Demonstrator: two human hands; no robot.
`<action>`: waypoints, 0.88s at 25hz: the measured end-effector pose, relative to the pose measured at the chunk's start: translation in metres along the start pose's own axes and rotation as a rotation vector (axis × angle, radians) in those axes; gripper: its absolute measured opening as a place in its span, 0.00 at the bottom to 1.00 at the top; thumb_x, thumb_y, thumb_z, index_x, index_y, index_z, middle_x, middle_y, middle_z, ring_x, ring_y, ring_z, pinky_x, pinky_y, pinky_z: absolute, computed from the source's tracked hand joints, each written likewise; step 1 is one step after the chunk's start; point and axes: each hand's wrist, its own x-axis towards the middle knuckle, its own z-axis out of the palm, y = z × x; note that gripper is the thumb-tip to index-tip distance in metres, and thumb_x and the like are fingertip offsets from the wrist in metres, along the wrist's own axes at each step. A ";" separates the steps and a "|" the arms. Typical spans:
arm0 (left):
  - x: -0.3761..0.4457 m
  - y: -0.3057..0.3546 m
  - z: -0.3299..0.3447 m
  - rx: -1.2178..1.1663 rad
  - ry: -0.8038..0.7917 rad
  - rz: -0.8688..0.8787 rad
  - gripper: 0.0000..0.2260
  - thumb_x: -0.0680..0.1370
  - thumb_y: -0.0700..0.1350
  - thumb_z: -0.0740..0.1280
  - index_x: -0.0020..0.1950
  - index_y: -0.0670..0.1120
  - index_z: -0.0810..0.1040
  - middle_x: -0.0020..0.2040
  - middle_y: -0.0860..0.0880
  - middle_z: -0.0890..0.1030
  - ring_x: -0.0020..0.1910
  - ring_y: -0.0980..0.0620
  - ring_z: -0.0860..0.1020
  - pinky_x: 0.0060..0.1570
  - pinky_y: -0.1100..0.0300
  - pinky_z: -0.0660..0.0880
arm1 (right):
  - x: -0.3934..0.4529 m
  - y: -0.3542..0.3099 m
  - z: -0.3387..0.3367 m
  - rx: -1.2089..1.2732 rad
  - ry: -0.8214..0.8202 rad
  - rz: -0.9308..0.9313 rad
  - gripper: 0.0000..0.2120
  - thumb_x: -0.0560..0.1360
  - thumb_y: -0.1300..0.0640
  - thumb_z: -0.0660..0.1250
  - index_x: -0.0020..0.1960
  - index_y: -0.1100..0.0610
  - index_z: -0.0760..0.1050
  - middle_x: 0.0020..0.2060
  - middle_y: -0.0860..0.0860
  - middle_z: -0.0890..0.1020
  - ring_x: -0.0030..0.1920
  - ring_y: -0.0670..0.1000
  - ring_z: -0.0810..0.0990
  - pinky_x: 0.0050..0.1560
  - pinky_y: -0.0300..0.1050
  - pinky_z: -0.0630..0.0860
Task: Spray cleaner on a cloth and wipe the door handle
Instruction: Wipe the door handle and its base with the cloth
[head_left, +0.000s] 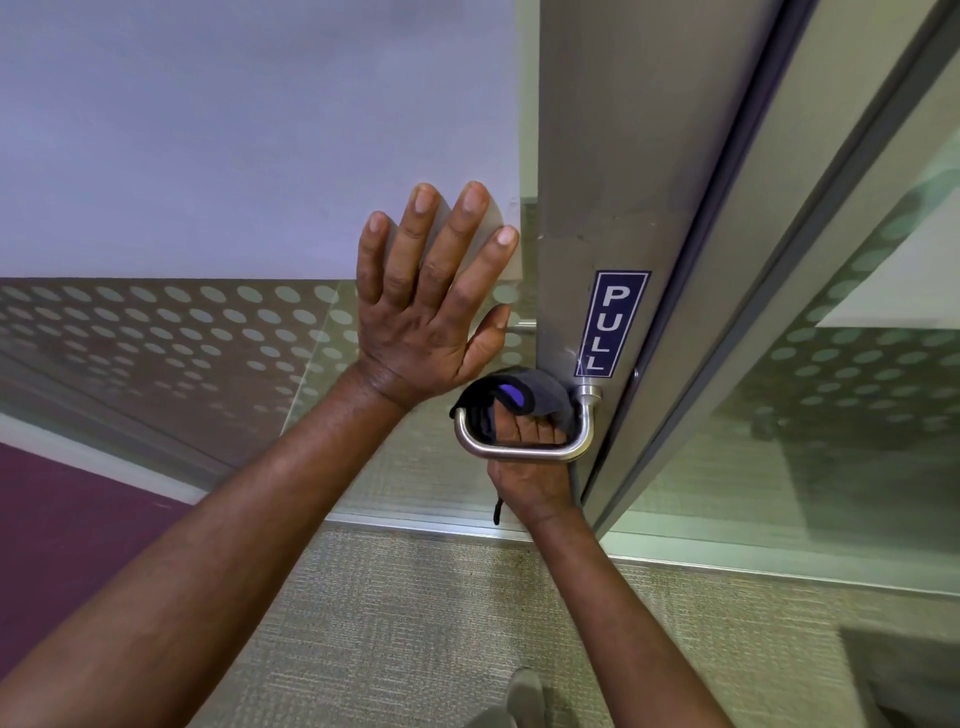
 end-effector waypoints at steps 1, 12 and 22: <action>0.000 0.001 0.001 -0.001 -0.001 -0.001 0.26 0.83 0.55 0.57 0.81 0.48 0.63 0.87 0.48 0.54 0.86 0.47 0.47 0.84 0.45 0.46 | -0.003 0.000 0.001 0.006 -0.026 0.012 0.22 0.75 0.63 0.63 0.70 0.58 0.69 0.63 0.60 0.82 0.64 0.59 0.75 0.70 0.56 0.71; 0.000 -0.004 0.006 0.020 0.010 -0.012 0.26 0.84 0.55 0.56 0.80 0.47 0.65 0.80 0.43 0.62 0.86 0.47 0.47 0.84 0.45 0.47 | -0.091 0.042 0.001 0.031 -0.863 0.135 0.47 0.64 0.69 0.80 0.80 0.55 0.66 0.67 0.53 0.79 0.65 0.56 0.80 0.64 0.51 0.76; -0.001 -0.002 0.014 0.035 -0.017 -0.017 0.28 0.83 0.54 0.59 0.82 0.47 0.63 0.80 0.42 0.64 0.86 0.46 0.46 0.84 0.45 0.46 | -0.100 0.052 -0.068 0.517 -0.536 0.719 0.34 0.73 0.77 0.58 0.75 0.56 0.73 0.73 0.54 0.75 0.75 0.52 0.72 0.78 0.36 0.62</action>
